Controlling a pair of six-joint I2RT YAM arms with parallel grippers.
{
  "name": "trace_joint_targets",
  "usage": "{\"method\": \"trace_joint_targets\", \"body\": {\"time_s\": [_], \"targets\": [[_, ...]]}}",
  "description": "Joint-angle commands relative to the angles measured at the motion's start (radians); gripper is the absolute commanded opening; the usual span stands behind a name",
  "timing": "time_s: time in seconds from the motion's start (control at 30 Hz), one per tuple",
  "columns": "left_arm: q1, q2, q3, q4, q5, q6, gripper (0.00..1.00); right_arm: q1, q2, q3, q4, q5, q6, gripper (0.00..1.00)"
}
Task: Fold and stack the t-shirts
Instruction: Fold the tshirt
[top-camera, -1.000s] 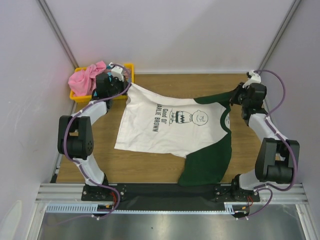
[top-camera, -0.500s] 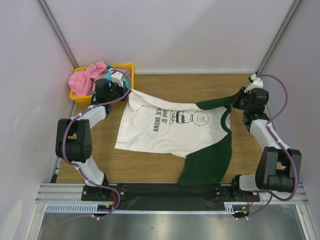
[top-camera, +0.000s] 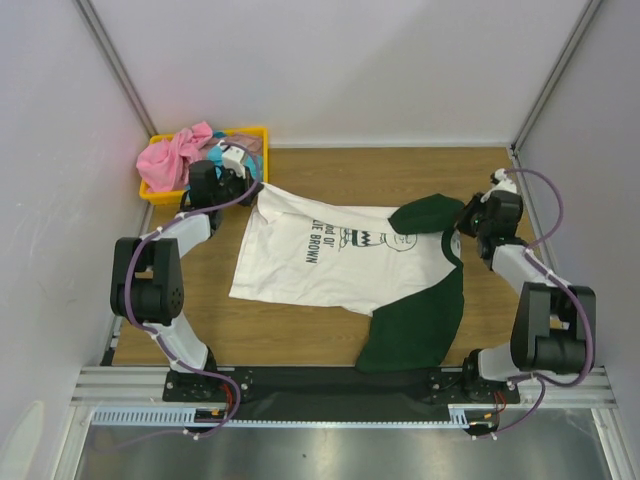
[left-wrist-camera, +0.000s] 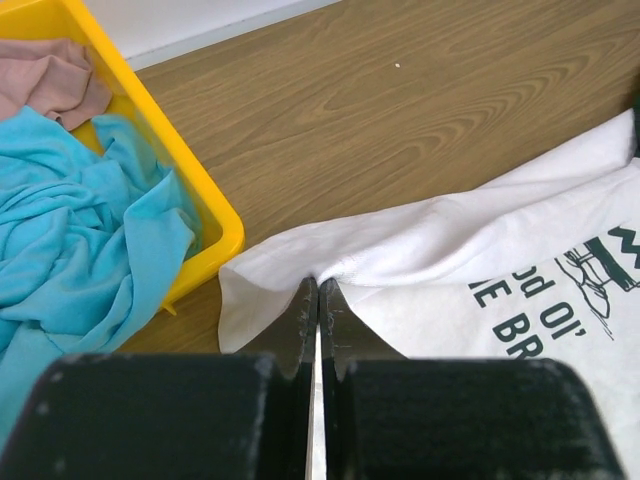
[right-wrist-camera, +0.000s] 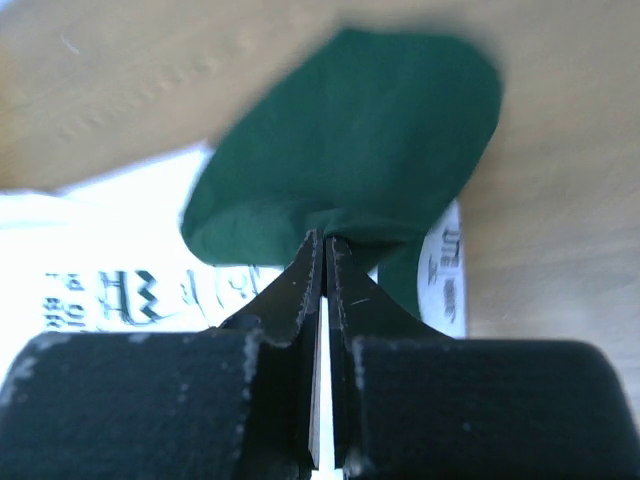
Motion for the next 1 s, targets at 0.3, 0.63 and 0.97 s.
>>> {"method": "trace_joint_targets", "body": {"time_s": [0.3, 0.63, 0.97], "targets": [[-0.015, -0.048, -0.015, 0.06, 0.038, -0.043, 0.0, 0.13, 0.29, 0.01, -0.036, 0.166, 0.252, 0.0], [-0.038, -0.081, -0.043, 0.077, 0.004, -0.069, 0.0, 0.056, 0.419, 0.138, -0.261, 0.277, 0.344, 0.0], [-0.087, -0.074, -0.06, 0.107, -0.039, -0.109, 0.0, -0.032, 0.543, 0.372, -0.38, 0.234, 0.246, 0.0]]}}
